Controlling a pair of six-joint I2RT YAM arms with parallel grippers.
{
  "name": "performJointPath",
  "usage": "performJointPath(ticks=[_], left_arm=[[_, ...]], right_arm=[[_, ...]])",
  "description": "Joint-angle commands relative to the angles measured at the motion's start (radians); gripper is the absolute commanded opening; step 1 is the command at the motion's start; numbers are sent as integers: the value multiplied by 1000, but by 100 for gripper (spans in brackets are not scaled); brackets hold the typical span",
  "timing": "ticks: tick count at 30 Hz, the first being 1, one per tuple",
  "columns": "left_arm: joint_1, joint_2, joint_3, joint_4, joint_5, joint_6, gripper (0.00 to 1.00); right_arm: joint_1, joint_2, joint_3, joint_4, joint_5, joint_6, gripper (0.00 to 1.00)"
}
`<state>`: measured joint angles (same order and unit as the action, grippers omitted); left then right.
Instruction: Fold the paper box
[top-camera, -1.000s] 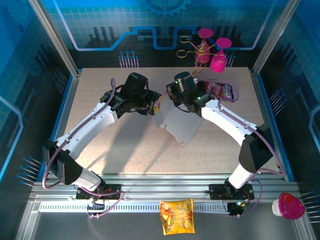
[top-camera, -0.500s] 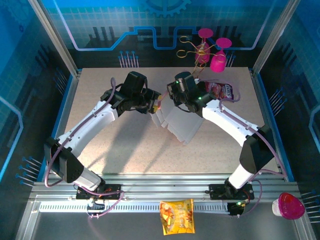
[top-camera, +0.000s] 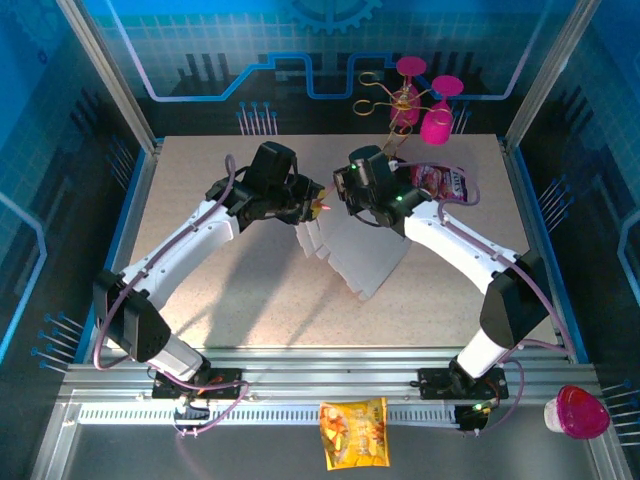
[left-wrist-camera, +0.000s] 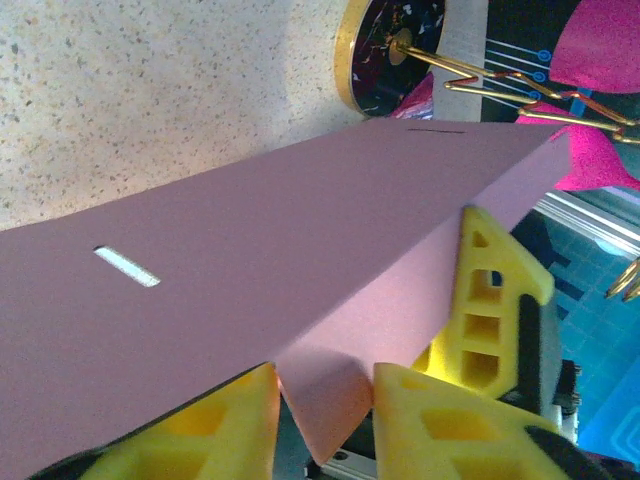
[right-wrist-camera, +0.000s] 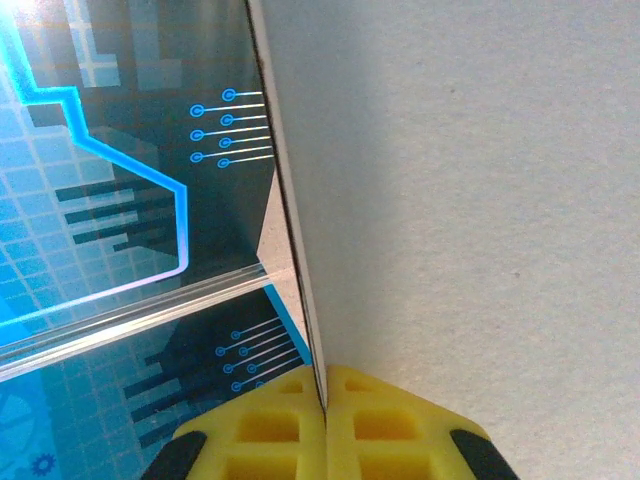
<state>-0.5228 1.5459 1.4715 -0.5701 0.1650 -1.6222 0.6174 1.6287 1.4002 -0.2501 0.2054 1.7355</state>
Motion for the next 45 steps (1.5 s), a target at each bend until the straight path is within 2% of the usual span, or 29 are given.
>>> performJointPath(ticks=[1,4,6,9,13,14,15,16,18,19,23,28,31,34,37,41,45], left_arm=[[16,7,-3,14,-24,10,19],[20,-10,-14,6,-43,15,5],[23,-20,-27,4,-51,15,0],[27,-40,-50,12,-77,13,0],[35,-70,-98,109,-99,50,0],[41,-70,-95,124,-89,76,12],[48,-71,-82,126,-72,113,31],[55,-76,-64,122,-62,168,46],[62,-100,-19,64,-77,297,59],[63,-126,-6,29,-106,371,62],[76,-296,-128,-3,-180,522,64],[76,-475,-347,-42,-174,728,43],[30,-512,-469,-43,-153,808,39],[-105,-530,-556,25,-237,838,51],[-194,-508,-635,146,-294,858,61],[-210,-466,-733,353,-346,867,66],[-202,-347,-696,415,-370,892,67]], right_arm=[[30,-59,-13,30,-44,35,0],[31,-68,-25,33,-38,39,0],[31,-73,-36,42,-35,47,0],[36,-78,-56,64,-34,66,0],[37,-78,-67,80,-32,76,0],[35,-78,-69,81,-30,74,0],[32,-76,-69,86,-29,72,0],[26,-75,-67,86,-29,72,0],[15,-70,-62,84,-22,68,0],[8,-67,-59,85,-20,66,0],[-14,-42,-34,92,-21,69,0],[-29,10,29,75,-29,75,0],[-29,44,64,56,-33,84,0],[-28,77,97,39,-34,97,0],[-29,108,124,10,-34,106,0],[-29,136,152,-28,-31,119,0],[-28,163,175,-71,-28,137,0]])
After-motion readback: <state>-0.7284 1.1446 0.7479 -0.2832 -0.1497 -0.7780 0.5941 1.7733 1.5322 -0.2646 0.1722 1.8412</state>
